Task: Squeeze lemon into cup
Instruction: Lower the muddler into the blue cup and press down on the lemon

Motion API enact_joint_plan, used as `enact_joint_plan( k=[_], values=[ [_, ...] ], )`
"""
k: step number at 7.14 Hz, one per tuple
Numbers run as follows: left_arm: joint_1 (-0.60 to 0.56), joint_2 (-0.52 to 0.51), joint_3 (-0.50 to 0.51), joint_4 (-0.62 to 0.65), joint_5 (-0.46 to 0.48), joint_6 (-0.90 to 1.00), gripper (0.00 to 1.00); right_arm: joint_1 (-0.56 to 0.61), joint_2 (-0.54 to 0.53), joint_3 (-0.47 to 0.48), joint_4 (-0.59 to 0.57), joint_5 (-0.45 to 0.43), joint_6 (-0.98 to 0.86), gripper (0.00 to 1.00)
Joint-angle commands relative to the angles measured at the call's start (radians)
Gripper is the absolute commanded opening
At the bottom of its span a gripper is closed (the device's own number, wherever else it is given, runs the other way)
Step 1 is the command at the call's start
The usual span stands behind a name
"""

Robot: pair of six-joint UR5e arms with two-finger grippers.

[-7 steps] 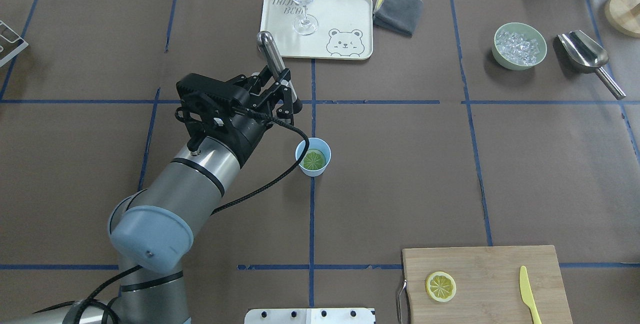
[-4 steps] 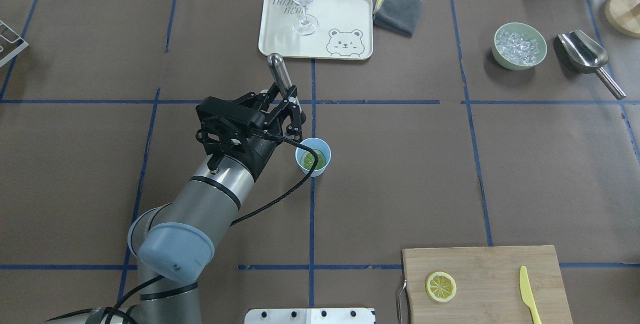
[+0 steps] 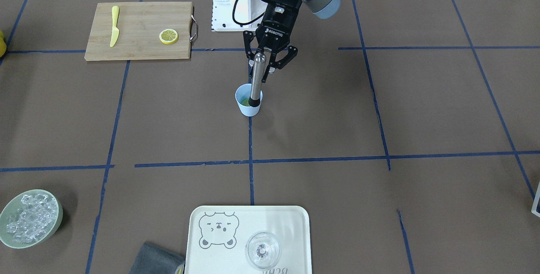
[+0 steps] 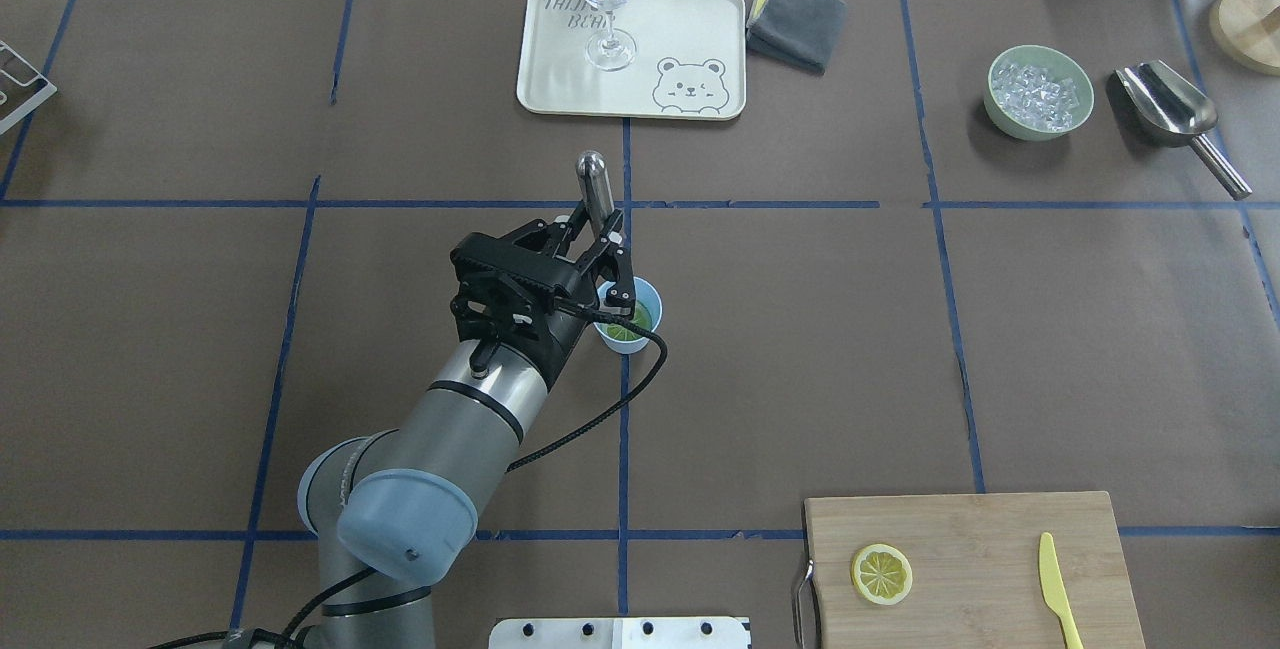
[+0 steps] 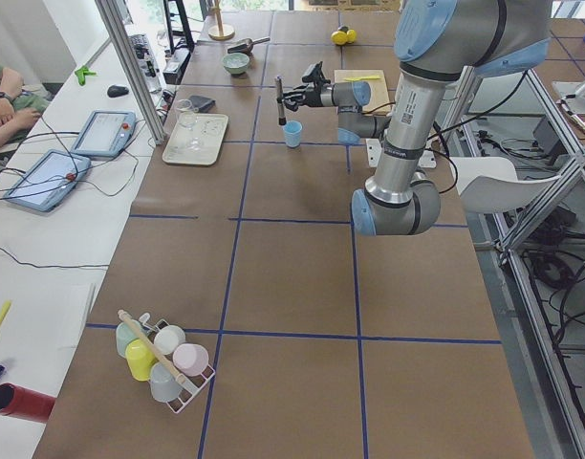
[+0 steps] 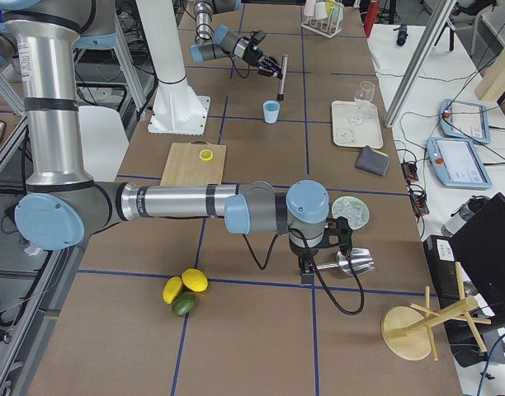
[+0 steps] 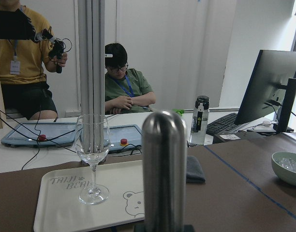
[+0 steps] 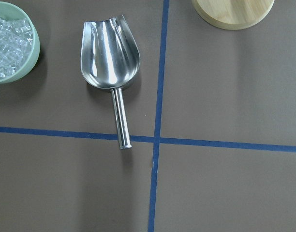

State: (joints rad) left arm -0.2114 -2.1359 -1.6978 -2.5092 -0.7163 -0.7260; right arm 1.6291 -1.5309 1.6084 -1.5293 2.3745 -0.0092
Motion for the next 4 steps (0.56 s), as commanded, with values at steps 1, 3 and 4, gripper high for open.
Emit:
enact_joint_plan(
  k=[1,3,4],
  values=[
    [0.023,0.002,0.01,-0.002,0.0,0.0,0.0,0.0,0.0,0.001,0.0,0.0,0.0,1.0],
    [0.035,0.001,0.02,-0.003,-0.002,0.0,0.0,0.0,0.002,-0.001,0.001,-0.001,0.0,1.0],
    [0.035,-0.001,0.026,-0.003,-0.002,0.0,0.0,0.0,0.002,-0.001,0.001,-0.001,0.0,1.0]
  ],
)
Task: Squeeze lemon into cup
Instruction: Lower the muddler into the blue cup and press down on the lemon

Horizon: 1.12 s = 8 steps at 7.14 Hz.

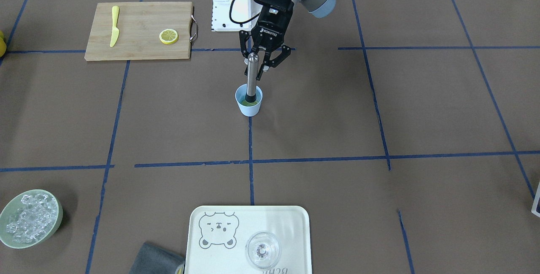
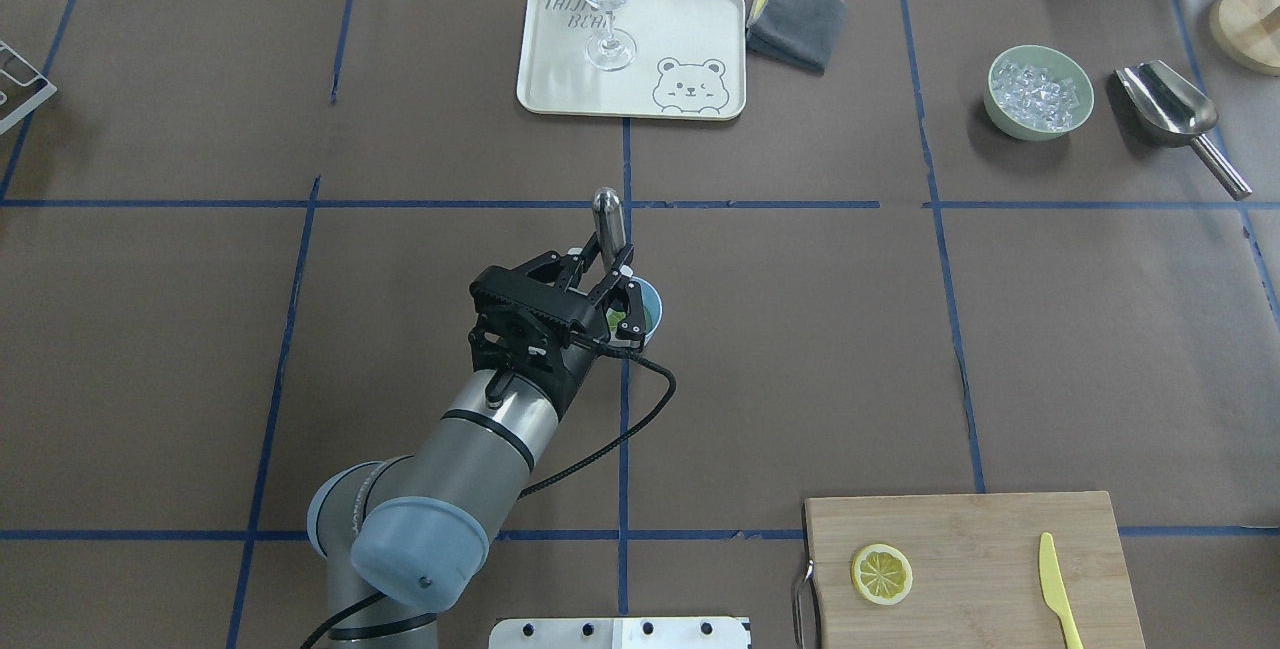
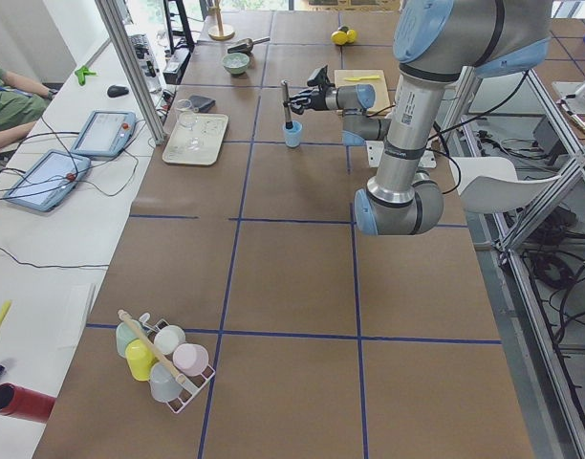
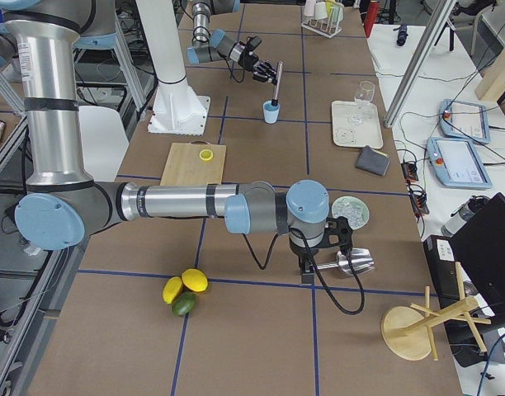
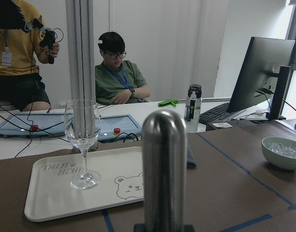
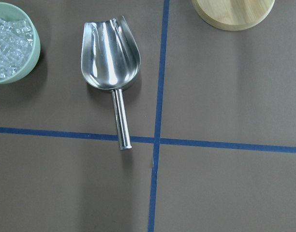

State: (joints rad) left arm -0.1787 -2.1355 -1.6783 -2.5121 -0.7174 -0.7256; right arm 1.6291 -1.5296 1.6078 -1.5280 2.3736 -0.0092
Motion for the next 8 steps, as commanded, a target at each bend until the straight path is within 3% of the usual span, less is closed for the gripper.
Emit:
enact_joint_plan(
  k=[1,4,8],
  values=[
    [0.005,-0.009,0.029,-0.014,-0.001,0.0,0.0,0.0,0.0,0.0,0.0,-0.001,0.0,1.0],
    [0.005,-0.018,0.095,-0.059,-0.001,0.0,0.0,0.0,0.0,-0.002,0.0,-0.002,0.0,1.0],
    [0.01,-0.023,0.103,-0.059,-0.004,0.0,0.0,0.0,0.002,-0.002,0.0,-0.002,0.0,1.0]
  ],
)
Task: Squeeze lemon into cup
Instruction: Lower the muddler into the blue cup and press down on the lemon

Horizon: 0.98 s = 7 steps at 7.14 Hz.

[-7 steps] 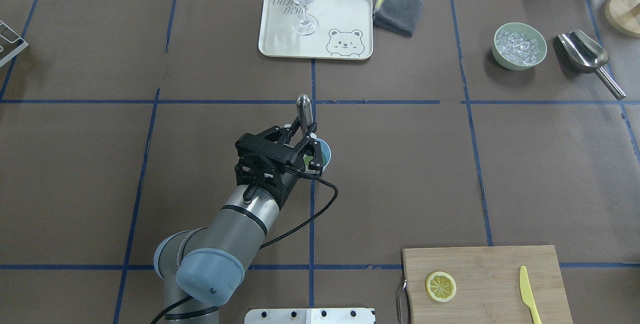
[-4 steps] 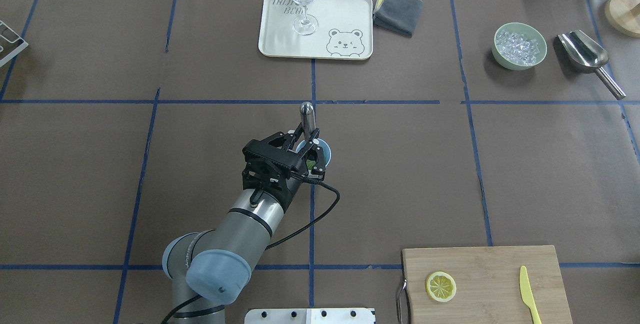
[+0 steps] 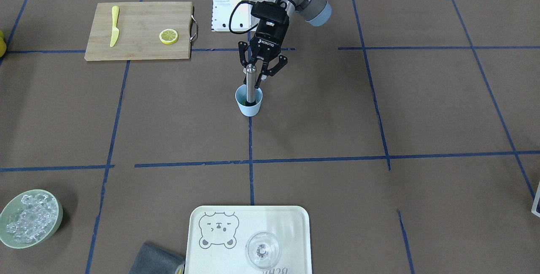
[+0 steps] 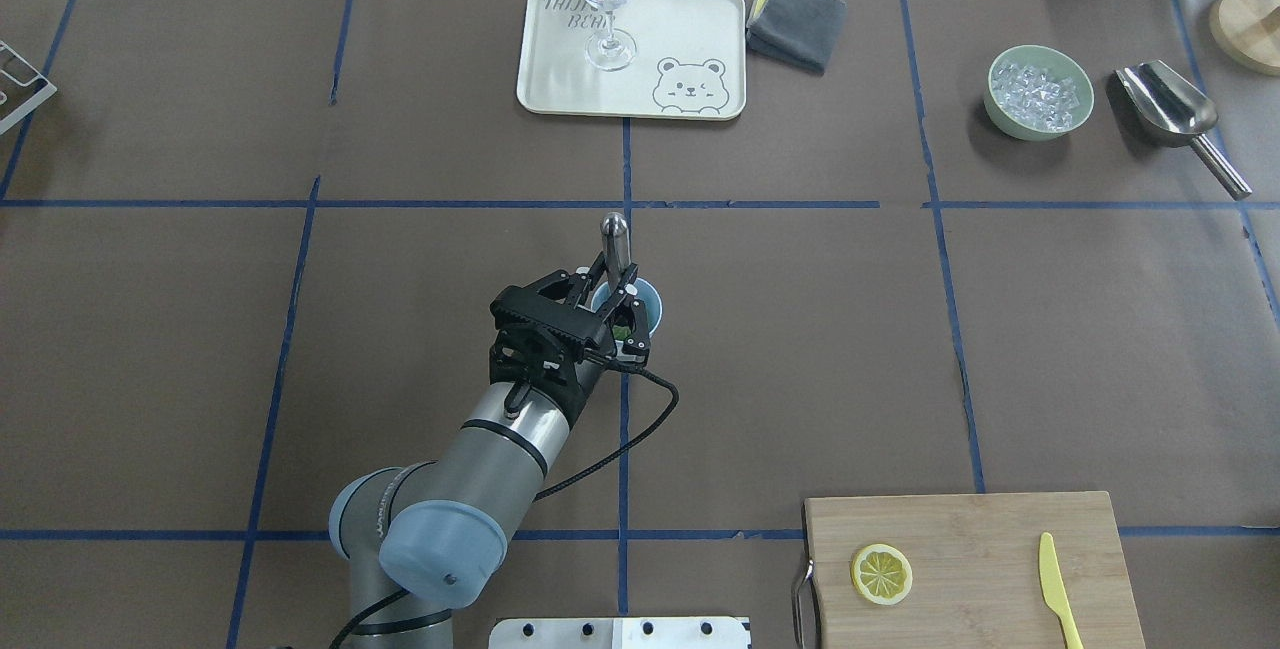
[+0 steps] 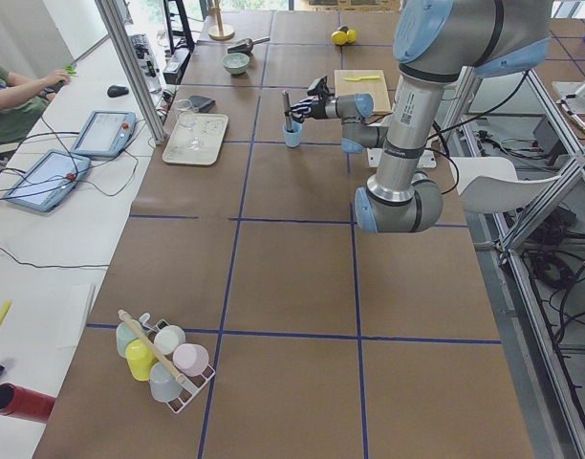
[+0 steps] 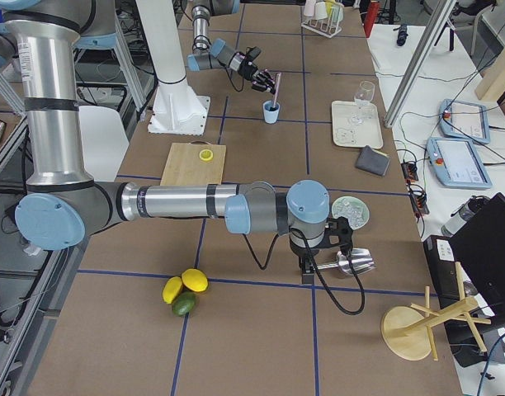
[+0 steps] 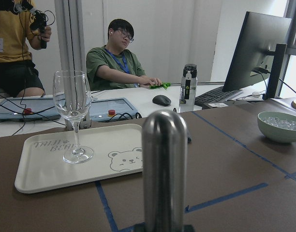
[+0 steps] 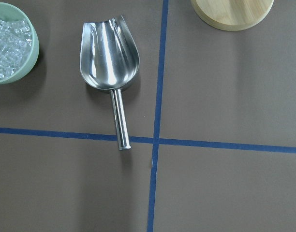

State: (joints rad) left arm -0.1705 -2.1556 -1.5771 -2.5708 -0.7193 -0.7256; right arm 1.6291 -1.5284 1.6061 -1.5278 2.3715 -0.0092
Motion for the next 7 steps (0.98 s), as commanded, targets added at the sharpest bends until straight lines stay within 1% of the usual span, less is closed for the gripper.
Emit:
enact_joint_plan(
  k=[1,4,7],
  values=[
    [0.005,-0.003,0.002,0.0,-0.002,0.0,0.0,0.0,0.001,0.0,0.0,0.0,0.0,1.0],
    [0.008,-0.001,0.019,-0.002,-0.002,0.0,0.0,0.0,0.004,0.0,-0.002,0.0,0.0,1.0],
    [0.008,-0.003,-0.018,0.0,-0.005,0.005,0.0,0.0,0.005,0.0,-0.002,0.0,0.0,1.0]
  ],
)
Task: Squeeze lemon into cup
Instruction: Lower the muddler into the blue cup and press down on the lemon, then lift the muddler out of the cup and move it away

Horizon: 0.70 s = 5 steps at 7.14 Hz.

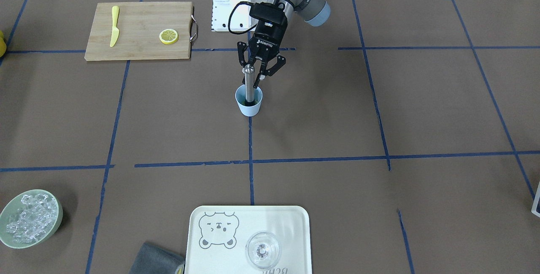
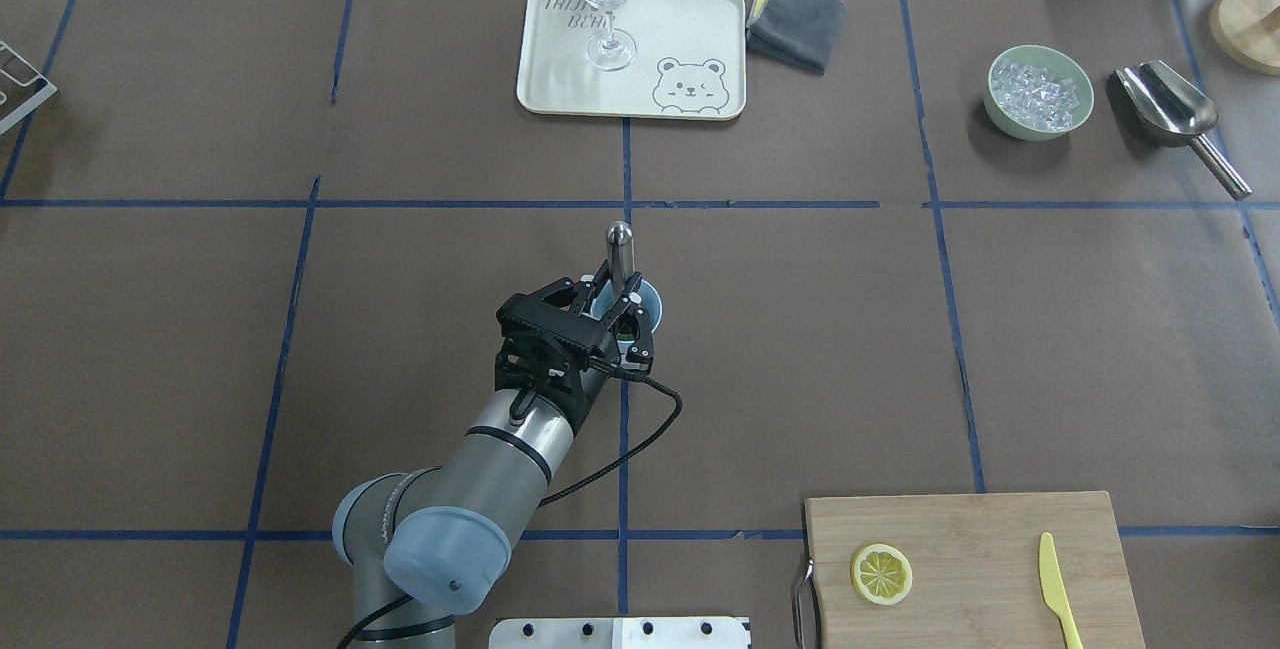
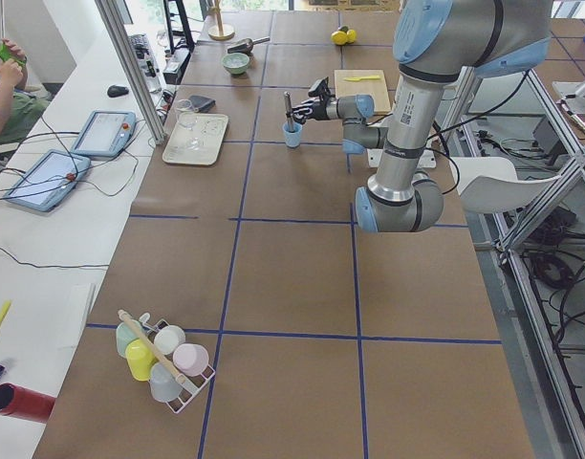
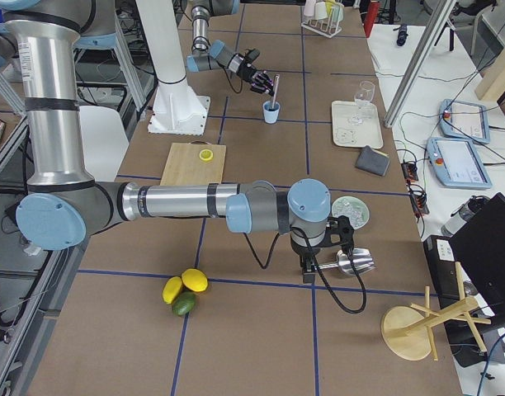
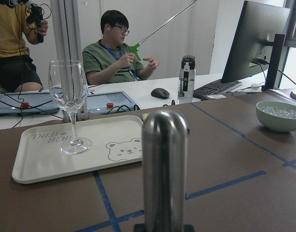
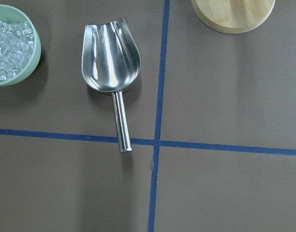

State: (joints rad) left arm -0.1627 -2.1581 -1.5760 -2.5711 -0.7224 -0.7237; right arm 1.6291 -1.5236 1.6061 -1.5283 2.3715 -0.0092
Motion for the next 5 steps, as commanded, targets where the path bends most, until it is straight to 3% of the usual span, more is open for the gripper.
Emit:
enact_joint_plan(
  k=[1,3,5],
  values=[
    [-0.001,0.004,-0.08,-0.001,-0.043,0.089,0.0,0.0,0.002,-0.003,0.0,-0.001,0.0,1.0],
    [-0.011,0.024,-0.131,-0.151,-0.06,0.254,0.0,0.0,0.005,-0.003,-0.001,-0.002,0.0,1.0],
    [-0.044,0.026,-0.206,-0.153,-0.148,0.257,0.0,0.0,0.007,-0.003,0.0,-0.002,0.0,1.0]
  ],
)
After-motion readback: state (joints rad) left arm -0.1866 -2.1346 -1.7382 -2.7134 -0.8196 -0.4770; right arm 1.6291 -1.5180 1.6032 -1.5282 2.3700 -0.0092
